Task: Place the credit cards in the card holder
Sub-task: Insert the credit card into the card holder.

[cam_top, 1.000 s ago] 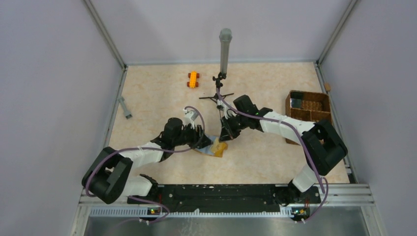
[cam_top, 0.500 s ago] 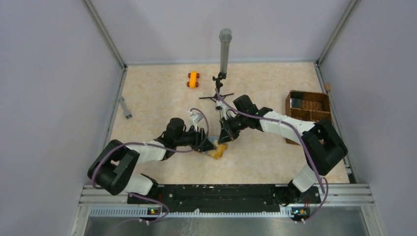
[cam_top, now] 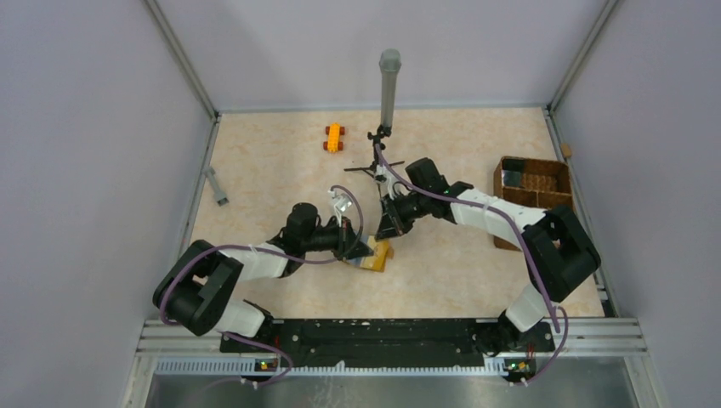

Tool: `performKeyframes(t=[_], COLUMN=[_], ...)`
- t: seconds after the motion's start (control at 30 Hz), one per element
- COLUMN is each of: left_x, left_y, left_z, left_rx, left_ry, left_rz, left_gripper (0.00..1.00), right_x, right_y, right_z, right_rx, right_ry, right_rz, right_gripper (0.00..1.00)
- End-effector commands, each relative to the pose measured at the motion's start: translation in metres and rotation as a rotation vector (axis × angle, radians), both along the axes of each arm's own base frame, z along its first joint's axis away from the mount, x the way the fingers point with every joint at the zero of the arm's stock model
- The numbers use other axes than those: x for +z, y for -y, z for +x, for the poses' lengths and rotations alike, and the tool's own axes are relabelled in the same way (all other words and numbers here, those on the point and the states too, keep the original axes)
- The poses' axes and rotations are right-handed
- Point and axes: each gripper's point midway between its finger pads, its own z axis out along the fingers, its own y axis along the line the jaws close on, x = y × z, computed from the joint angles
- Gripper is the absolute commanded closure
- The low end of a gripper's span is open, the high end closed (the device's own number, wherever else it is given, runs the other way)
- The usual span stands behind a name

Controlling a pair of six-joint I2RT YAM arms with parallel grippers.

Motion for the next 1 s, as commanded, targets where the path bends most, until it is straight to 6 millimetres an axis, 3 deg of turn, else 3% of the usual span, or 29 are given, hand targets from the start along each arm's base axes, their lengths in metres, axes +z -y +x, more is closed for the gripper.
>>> performKeyframes(t=[0.0,0.13,0.23,0.43,0.67,0.97], left_x=[-0.002,-0.003,-0.003,0.003,0.016,0.020], left_y=[-0.003,-0.004,-0.006,-0.006,-0.006,-0.007], left_z=[0.004,0.006,0.010,0.011,0.013,0.015], left_rx=[0.020,0.042,0.073,0.091,0.106,0.115], left_ry=[0.027,0.022,0.023,0.031,0.043,0.032], left_rz=[-0.003,-0.010,-0.012,-0.041,-0.093,-0.142], left_gripper=[1.00,1.00,1.00,1.00,1.00,1.00], right_x=[0.027,0.035,0.041,0.043,0.039,0.016], right_y=[-0.005,0.003,0.013,0.024,0.013,0.009], right_z=[0.024,0.032,0.039,0.033,0.014,-0.001], right_rx=[-0.080,-0.174,-0.269,-0.378,-0.376,-0.377], right_ry=[0.074,0.101,0.126,0.085,0.010,-0.056], right_rz=[0.090,0.117,0.137,0.186,0.258,0.319], right_gripper=[0.86,0.61,0.51,0.48,0.52,0.52])
